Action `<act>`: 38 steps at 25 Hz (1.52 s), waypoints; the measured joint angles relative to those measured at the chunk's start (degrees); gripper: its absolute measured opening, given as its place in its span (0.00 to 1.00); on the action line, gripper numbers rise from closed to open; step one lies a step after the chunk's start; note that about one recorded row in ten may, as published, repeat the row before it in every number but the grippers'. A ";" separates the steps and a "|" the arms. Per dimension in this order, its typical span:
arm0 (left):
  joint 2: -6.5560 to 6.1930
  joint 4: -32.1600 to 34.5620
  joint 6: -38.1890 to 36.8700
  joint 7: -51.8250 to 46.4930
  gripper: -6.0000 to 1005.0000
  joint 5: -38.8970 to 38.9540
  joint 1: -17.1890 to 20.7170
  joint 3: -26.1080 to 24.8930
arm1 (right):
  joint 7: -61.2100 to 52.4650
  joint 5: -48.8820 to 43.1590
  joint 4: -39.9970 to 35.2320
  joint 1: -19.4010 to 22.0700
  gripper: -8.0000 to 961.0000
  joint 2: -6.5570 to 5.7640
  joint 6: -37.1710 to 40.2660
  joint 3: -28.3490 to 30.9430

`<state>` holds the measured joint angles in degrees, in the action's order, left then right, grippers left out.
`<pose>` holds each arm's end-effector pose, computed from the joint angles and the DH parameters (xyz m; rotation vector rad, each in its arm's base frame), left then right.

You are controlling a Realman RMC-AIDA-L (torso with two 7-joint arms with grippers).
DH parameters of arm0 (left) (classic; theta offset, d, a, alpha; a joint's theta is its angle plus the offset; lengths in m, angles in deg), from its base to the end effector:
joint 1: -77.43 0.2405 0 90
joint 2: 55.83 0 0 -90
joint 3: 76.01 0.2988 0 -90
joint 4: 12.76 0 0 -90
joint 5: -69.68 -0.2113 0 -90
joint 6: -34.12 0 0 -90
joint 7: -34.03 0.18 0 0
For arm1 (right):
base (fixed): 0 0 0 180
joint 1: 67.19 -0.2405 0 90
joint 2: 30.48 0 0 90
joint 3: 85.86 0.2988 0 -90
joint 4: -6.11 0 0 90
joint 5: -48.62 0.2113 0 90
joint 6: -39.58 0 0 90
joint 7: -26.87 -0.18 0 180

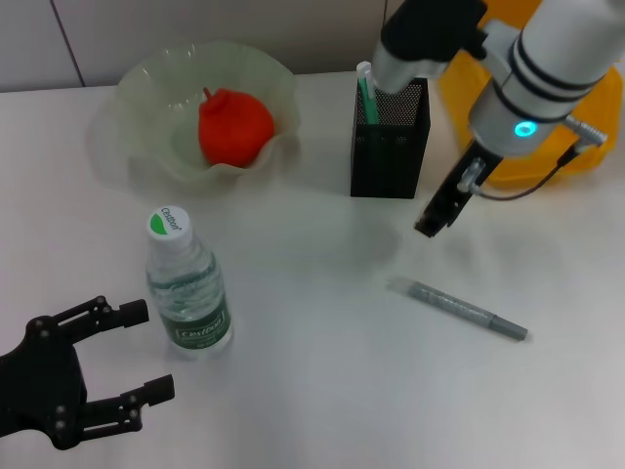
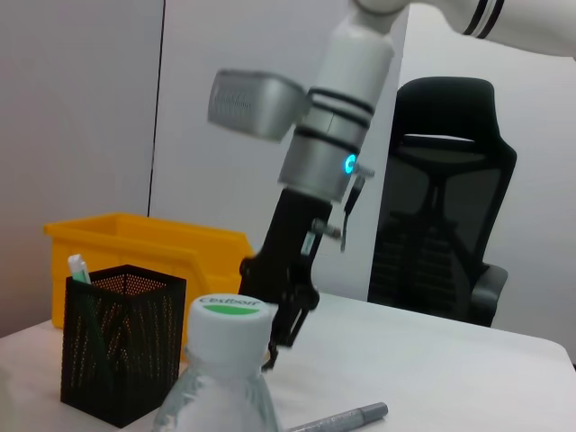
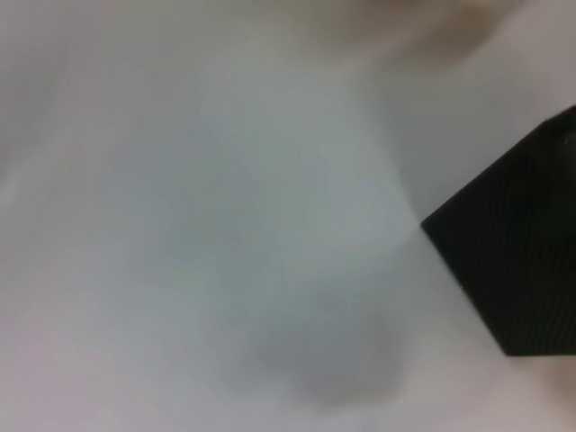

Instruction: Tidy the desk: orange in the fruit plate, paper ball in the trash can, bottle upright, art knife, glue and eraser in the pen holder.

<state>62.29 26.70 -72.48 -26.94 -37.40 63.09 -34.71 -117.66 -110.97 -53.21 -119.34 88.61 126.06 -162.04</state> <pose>-0.3192 0.2520 -0.0283 -2.7350 -0.3620 -0.9124 0.1955 0.4426 -0.0615 -2.5482 0.7546 -0.7343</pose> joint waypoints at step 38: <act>0.01 -0.71 1.00 -0.38 0.84 0.18 -0.46 0.01 | 2.90 1.58 -7.06 3.10 0.53 -0.01 -18.40 0.61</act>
<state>62.29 25.99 -71.49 -27.33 -37.21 62.63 -34.70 -114.76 -109.40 -60.27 -116.24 88.60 107.66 -161.43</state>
